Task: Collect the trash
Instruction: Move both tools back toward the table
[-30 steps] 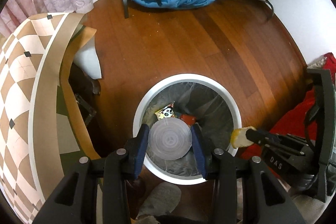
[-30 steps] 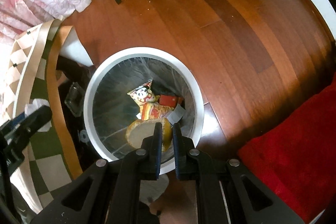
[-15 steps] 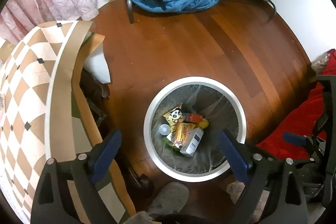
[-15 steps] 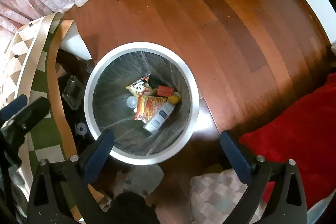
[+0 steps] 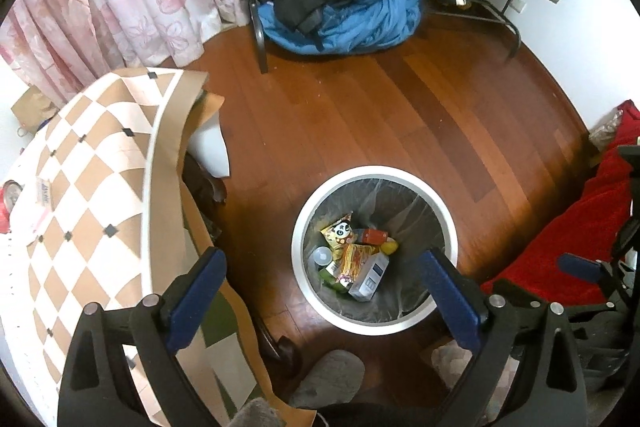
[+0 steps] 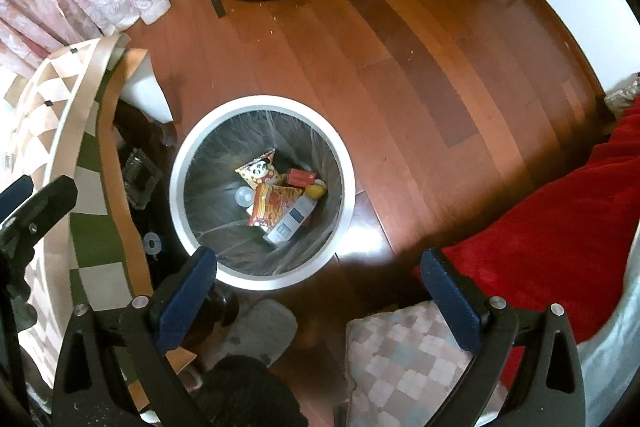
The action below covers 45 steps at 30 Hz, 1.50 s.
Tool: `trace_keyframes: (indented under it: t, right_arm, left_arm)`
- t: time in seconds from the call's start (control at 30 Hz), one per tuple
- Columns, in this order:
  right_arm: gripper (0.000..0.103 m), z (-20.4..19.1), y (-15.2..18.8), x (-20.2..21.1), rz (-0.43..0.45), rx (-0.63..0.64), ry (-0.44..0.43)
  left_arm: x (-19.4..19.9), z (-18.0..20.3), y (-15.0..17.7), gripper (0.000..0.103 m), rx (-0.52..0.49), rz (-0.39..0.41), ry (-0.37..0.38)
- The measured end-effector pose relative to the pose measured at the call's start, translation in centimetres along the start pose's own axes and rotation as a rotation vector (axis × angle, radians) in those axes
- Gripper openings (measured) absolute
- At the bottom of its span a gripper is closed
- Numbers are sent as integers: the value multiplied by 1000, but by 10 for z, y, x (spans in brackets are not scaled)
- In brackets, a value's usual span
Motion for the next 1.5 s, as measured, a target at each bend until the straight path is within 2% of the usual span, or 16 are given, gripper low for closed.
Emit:
trace_keyframes:
  t: [0.33,0.63,0.8,0.9,1.03,1.17,1.33,1.4,1.5]
  right_arm:
    - [103,-7,4,81,111,-5,1]
    - [103,-26,7,163,226,-27,-59]
    - [103,-41,7,204,280,-62,-113]
    - [103,-66,4,223,305,-56,-155]
    - [103,-119,-1,226,289,-16,-231]
    - [103,-199,-2,203,228,46,-307]
    - [103,-318,-4,147,93,73,-411]
    - [103,-373,-7,115,27,53,-447]
    - [103,-432,-13,73,-33,21,-443]
  left_arm:
    - [66,-5,-2,100,-6,85,-5]
    - [141,-22,-12,100,12,204,4]
    - [169,-47,-12,100,46,231,-32]
    - [177,-77,-11,100,85,234,-78]
    - [181,-139,1,100,167,228,-168]
    - [173,-221,32,100,259,177,-299]
    - [150,-322,86,100,359,93,-506]
    - [139,-359,110,100,408,43,-559]
    - [125,-407,142,100,476,-14,-611]
Point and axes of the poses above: each gripper's, at about its wrist camera, not at the fingertips, and x roughly against the way its jaws point, z to its right, y to its underside, the point moved 3 cm from there along -x, roughly the way its jaws point, and after that the axes turned 14 degrees about z, right-handed, at the moved point
